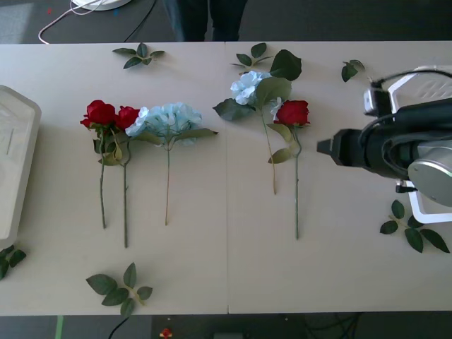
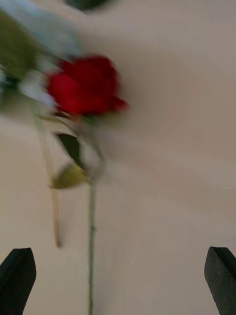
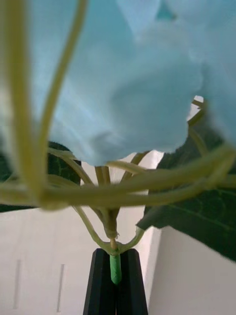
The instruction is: Place the red flowers into the right box and the blue flowers into the left box. If a person shows an open palm, hand one flower to the person first, then continue sorting.
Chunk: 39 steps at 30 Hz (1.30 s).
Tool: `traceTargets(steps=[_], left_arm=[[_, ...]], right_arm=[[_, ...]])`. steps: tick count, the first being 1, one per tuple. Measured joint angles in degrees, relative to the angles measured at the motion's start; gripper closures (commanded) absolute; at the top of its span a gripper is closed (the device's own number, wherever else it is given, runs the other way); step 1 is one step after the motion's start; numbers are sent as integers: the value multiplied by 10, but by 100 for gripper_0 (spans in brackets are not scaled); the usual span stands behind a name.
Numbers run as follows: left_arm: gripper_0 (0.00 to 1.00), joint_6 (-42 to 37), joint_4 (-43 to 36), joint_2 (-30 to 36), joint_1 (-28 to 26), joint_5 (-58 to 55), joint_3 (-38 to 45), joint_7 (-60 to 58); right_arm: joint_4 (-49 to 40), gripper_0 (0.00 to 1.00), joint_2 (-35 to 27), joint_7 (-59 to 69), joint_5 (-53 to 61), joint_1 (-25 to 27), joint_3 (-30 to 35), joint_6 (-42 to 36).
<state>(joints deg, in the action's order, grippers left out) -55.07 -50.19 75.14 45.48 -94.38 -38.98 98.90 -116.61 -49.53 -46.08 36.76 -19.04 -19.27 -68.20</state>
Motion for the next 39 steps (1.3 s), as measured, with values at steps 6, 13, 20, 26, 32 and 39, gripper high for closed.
traceTargets(steps=[6, 13, 20, 26, 32, 39], left_arm=[[100, 72, -56, 16, -80, -22, 0, 0], [100, 95, -97, 36, -164, -48, 30, 6], [100, 133, -90, 51, -205, -124, 46, 172], [99, 133, -63, 51, -205, -158, 46, 224], [37, 134, -46, 51, -205, -205, 46, 234], [0, 134, -37, 51, -205, -231, 46, 321]], right_arm=[[98, 0, 43, 16, -72, -47, -54, -7], [271, 0, 122, 16, -111, -121, -121, 88], [410, 0, 185, 16, -127, -184, -155, 154], [496, 20, 216, 16, -140, -230, -170, 189], [552, 100, 223, 16, -140, -263, -186, 220], [555, 100, 223, 16, -140, -265, -188, 221]])
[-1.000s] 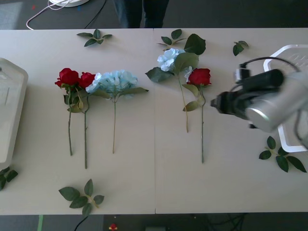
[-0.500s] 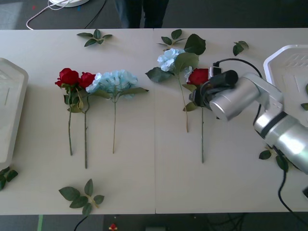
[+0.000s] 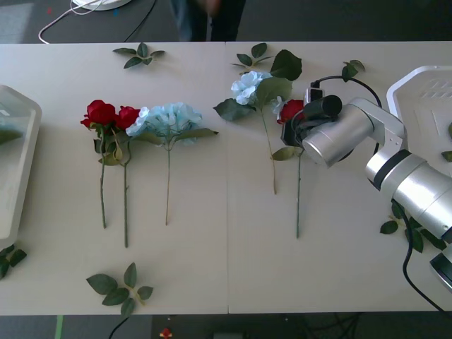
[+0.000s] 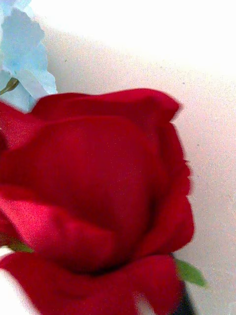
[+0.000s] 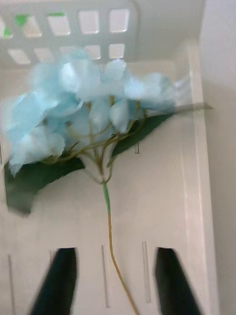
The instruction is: Place the red flowers into the right box and the blue flowers into the left box. If a person shows an open palm, hand one flower to the person first, then continue sorting.
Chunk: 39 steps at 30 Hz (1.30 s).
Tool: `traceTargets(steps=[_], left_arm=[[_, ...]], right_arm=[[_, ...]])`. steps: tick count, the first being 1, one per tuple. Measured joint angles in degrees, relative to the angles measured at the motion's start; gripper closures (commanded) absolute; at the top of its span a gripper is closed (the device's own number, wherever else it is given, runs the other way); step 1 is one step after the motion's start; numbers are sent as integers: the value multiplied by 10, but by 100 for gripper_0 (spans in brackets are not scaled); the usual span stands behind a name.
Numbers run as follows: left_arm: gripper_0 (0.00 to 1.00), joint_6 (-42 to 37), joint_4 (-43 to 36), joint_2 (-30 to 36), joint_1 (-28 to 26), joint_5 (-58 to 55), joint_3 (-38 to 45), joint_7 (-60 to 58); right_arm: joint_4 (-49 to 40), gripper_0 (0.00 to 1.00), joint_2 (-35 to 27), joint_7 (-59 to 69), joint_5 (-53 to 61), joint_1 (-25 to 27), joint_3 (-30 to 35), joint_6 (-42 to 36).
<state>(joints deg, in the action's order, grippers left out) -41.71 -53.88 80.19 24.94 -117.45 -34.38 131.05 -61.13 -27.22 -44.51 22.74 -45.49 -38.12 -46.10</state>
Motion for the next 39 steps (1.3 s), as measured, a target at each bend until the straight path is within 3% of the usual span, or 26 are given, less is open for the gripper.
traceTargets(steps=[10, 16, 22, 30, 35, 39], left_arm=[[0, 0, 10, 0, 0, -28, 0, 31], [0, 0, 13, 0, 0, -32, 4, 31], [0, 0, 14, 0, 0, -33, 8, 31], [0, 0, 15, 0, 0, -33, 9, 31], [0, 0, 15, 0, 0, -33, 9, 31], [0, 0, 15, 0, 0, -33, 9, 31]], right_arm=[[-51, 100, -6, 0, 0, 10, 0, -17], [-194, 100, -52, 0, 1, 56, 6, -38], [-371, 100, -114, 0, -4, 146, 68, -32], [-517, 100, -162, 0, -60, 239, 159, 129], [-531, 100, -162, 0, -125, 243, 172, 249], [-531, 100, -154, 0, -170, 226, 172, 288]])
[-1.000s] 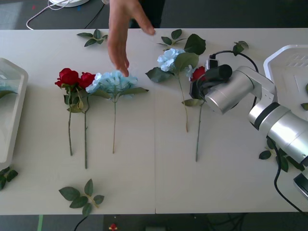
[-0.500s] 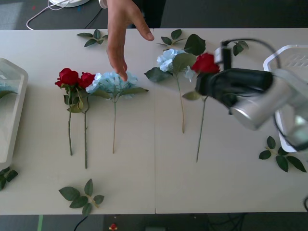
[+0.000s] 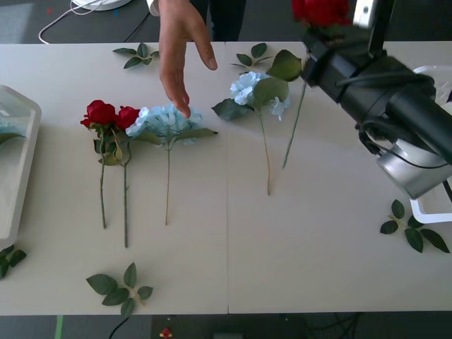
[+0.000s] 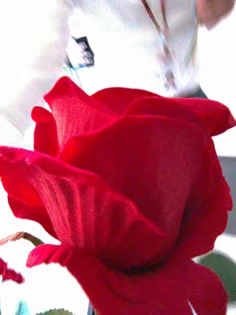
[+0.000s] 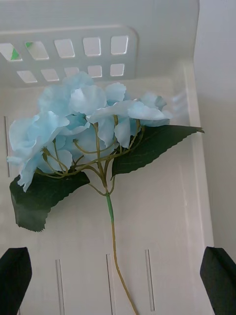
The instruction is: Place the red flowers into the right box and the blue flowers into the left box. If a person shows an open palm, hand one flower to the person first, then continue sorting.
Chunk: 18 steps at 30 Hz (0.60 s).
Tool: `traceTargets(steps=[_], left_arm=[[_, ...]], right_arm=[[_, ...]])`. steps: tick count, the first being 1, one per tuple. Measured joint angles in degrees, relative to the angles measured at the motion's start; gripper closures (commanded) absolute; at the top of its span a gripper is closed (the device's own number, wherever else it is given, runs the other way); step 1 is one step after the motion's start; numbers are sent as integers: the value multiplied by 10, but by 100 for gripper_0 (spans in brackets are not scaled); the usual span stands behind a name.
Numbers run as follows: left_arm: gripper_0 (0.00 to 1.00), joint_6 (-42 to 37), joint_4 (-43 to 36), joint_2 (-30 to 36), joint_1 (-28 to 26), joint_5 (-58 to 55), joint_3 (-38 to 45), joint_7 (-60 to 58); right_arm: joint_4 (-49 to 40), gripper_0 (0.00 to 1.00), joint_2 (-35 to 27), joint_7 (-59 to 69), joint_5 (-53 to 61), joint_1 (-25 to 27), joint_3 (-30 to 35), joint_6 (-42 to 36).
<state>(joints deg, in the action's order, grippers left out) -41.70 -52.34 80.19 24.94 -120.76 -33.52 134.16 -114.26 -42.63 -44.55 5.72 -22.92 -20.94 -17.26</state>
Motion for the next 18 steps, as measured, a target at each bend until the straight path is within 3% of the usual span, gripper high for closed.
traceTargets(steps=[18], left_arm=[[0, 0, 0, 0, 0, 0, 0, 0]], right_arm=[[59, 100, 84, 0, -106, -143, -21, 99]])
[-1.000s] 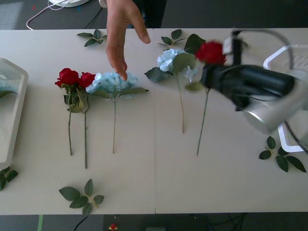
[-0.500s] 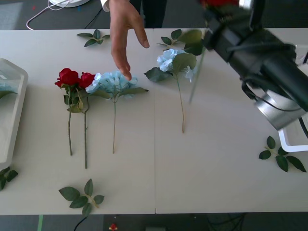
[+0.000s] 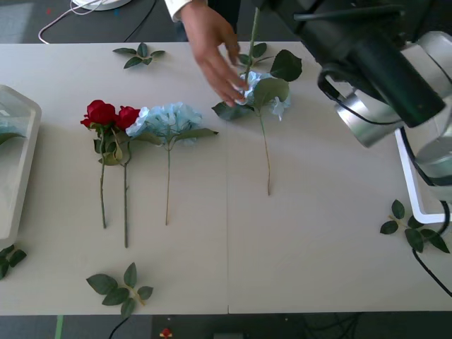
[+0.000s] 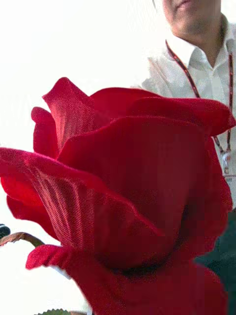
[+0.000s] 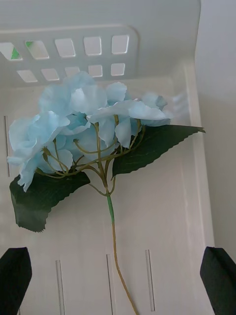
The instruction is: Place the red flowers into the right box and the blue flowers into the left box. If a person shows an open palm, hand one flower to the person first, then continue sorting.
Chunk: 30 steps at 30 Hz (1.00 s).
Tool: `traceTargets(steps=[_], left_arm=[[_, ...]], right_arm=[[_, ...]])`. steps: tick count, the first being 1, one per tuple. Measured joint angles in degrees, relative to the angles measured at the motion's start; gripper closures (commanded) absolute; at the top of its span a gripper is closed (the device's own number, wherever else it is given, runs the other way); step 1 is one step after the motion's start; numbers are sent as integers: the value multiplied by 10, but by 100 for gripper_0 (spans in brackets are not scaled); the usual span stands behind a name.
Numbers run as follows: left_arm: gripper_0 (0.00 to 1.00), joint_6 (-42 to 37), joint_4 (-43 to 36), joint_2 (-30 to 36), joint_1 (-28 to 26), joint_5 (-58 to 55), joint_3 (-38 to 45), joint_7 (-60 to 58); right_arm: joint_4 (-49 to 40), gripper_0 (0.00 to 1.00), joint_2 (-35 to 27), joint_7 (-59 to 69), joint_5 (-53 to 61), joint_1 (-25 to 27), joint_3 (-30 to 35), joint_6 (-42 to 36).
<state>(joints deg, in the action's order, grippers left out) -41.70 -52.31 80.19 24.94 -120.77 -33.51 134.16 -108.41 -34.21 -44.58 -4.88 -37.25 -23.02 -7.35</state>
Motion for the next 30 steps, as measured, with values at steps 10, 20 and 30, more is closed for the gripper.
traceTargets(steps=[10, 20, 30], left_arm=[[0, 0, 0, 0, 0, 0, 0, 0], [0, 0, 0, 0, 0, 0, 0, 0], [0, 0, 0, 0, 0, 0, 0, 0]], right_arm=[[53, 100, 19, 0, -26, -22, -11, 18], [57, 0, 20, 0, -26, -23, -16, 15], [57, 0, 20, 0, -26, -23, -18, 15]])
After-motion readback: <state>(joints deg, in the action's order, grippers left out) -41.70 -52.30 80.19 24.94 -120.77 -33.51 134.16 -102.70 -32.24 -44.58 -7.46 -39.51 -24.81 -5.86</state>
